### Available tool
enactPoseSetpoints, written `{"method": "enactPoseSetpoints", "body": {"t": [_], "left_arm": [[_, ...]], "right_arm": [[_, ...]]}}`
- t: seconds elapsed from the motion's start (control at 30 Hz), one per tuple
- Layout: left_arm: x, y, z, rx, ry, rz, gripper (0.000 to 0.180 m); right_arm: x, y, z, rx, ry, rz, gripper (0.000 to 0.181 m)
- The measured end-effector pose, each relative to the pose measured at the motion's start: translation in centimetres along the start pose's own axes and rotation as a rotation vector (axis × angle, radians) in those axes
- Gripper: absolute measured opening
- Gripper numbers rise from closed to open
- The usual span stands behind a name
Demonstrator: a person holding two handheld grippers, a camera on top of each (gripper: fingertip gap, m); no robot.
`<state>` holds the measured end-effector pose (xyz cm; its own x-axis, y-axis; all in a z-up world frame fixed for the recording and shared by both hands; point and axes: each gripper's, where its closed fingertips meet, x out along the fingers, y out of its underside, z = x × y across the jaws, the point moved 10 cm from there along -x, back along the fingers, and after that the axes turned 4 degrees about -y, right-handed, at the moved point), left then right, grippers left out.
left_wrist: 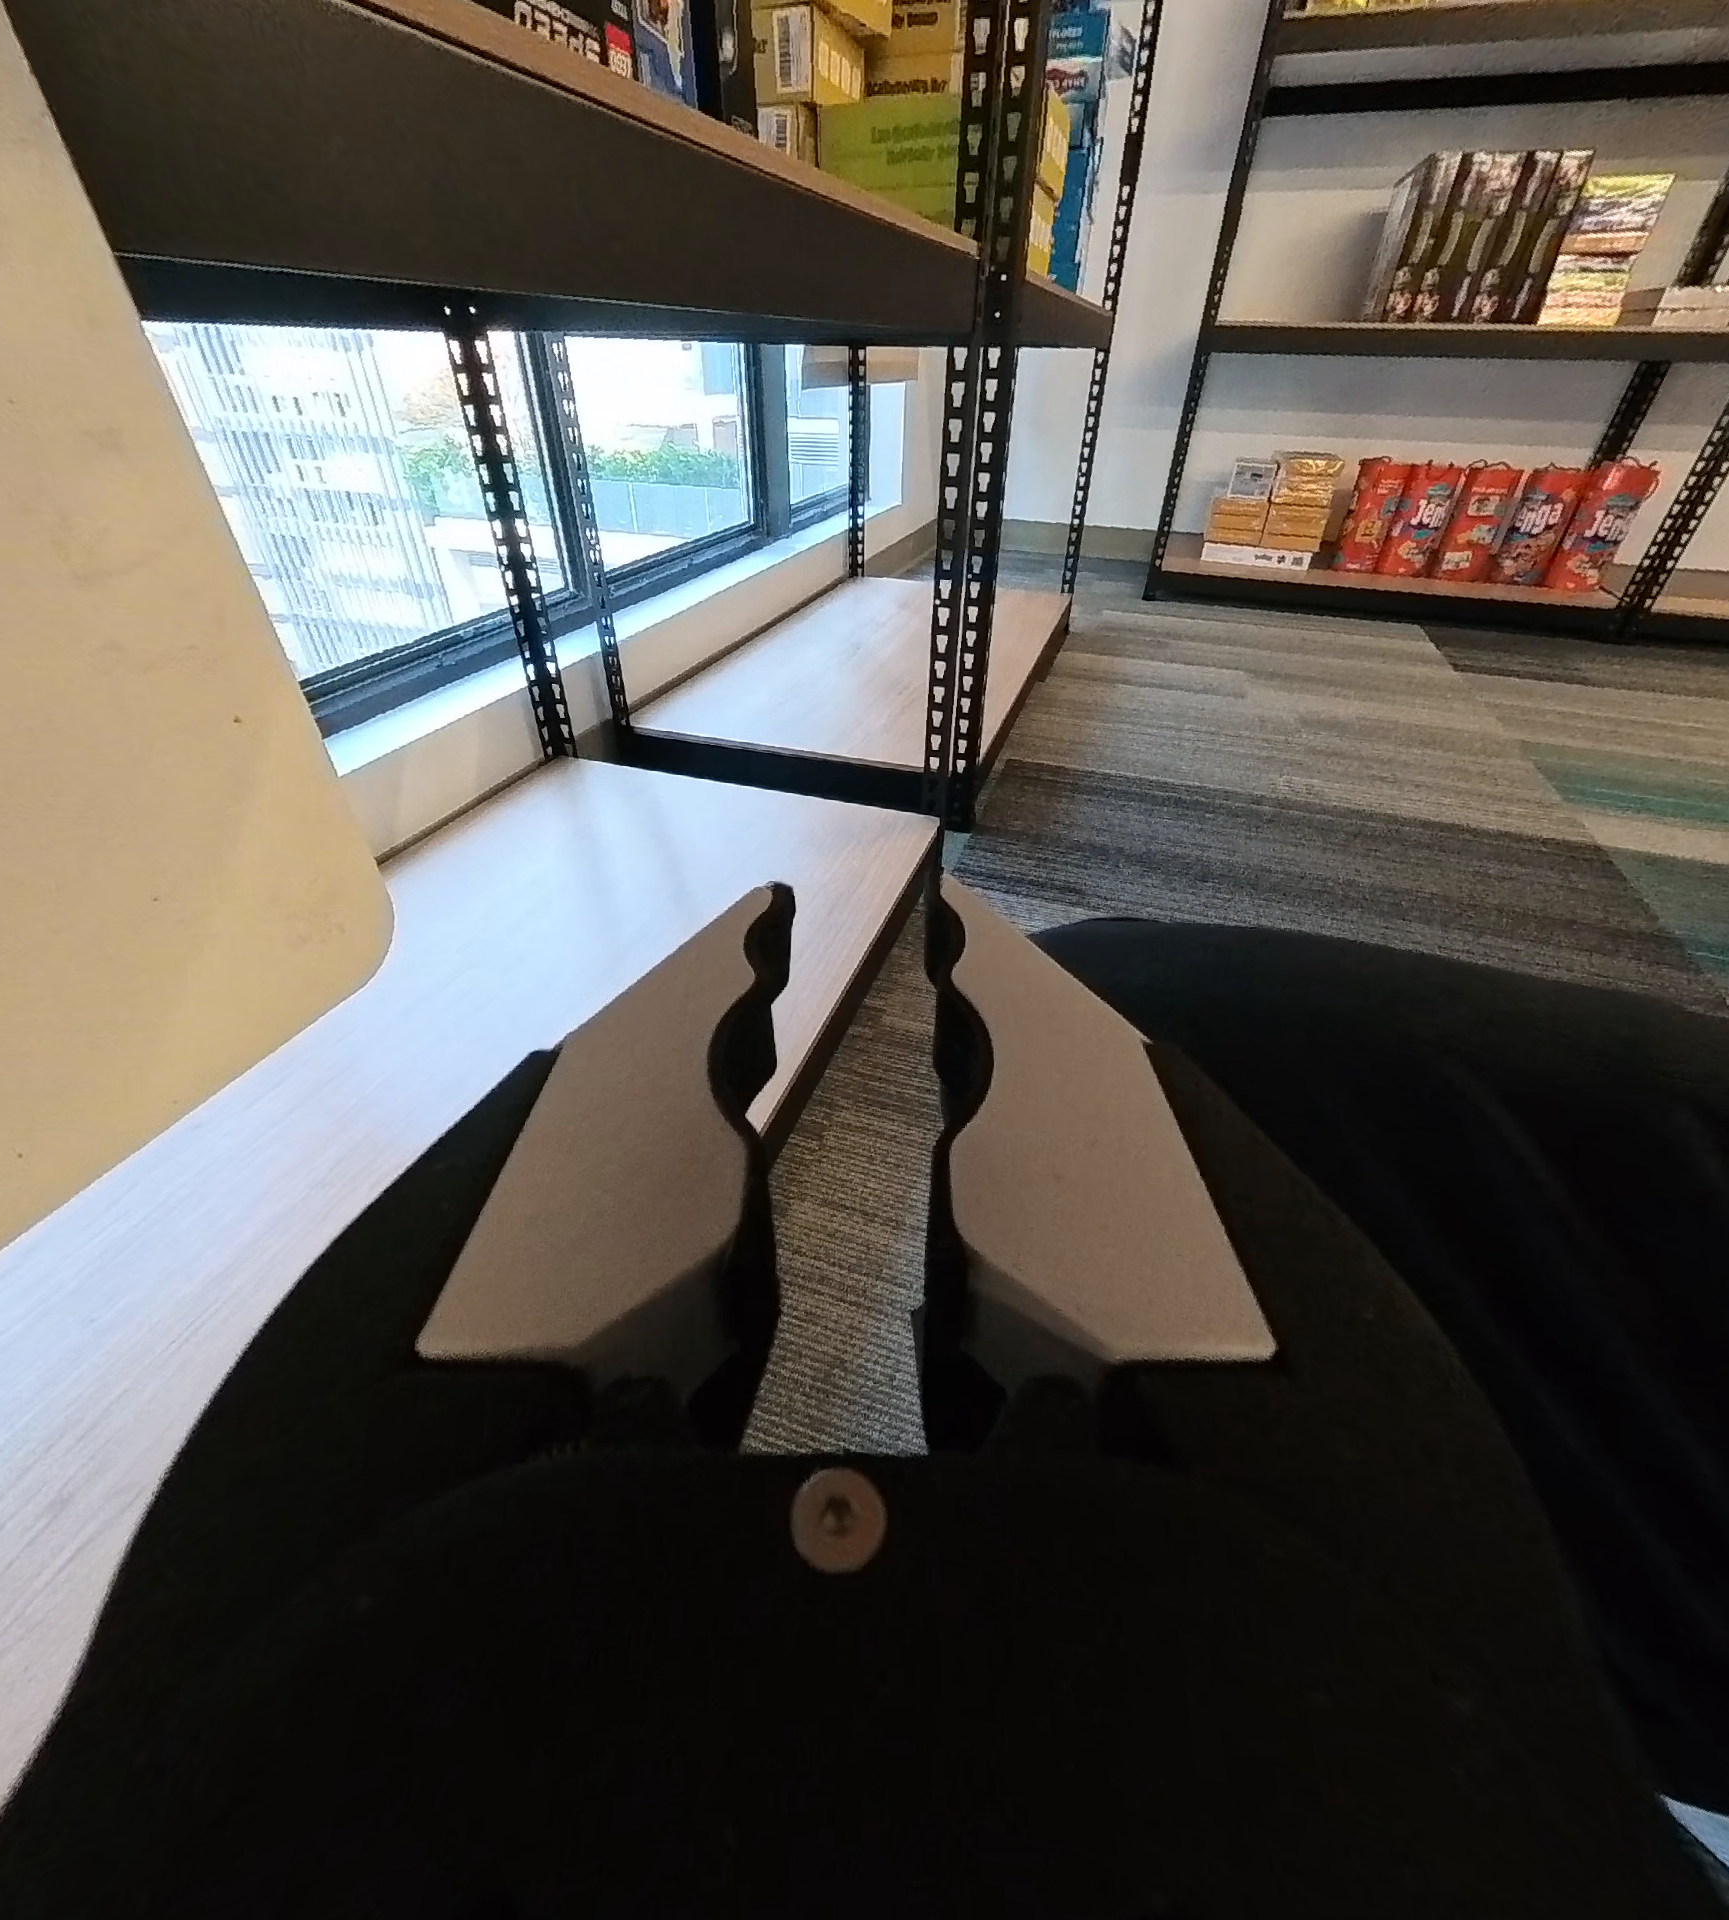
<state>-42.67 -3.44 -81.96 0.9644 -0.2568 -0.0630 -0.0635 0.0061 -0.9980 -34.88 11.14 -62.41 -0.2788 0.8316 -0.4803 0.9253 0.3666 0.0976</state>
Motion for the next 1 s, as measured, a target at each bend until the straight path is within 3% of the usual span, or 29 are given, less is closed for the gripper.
{"method": "enactPoseSetpoints", "body": {"t": [0.5, 0.67, 0.8, 1.0], "left_arm": [[-0.1, -0.1, -0.2, 0.019, -0.001, 0.005, 0.024], [-0.5, -0.1, 0.3, 0.005, -0.014, -0.003, 0.023], [-0.3, 0.1, 0.5, -0.024, -0.005, 0.001, 0.024], [-0.5, 0.0, 0.2, 0.014, -0.002, -0.002, 0.024]], "right_arm": [[2.0, 6.3, -0.8, 0.226, -0.066, 0.129, 0.0], [-0.3, 3.1, 0.3, 0.116, -0.03, 0.069, 0.0], [1.0, 5.6, -0.2, 0.27, -0.049, 0.145, 0.0], [0.0, 0.5, -0.7, 0.225, -0.03, 0.013, 0.0]]}}
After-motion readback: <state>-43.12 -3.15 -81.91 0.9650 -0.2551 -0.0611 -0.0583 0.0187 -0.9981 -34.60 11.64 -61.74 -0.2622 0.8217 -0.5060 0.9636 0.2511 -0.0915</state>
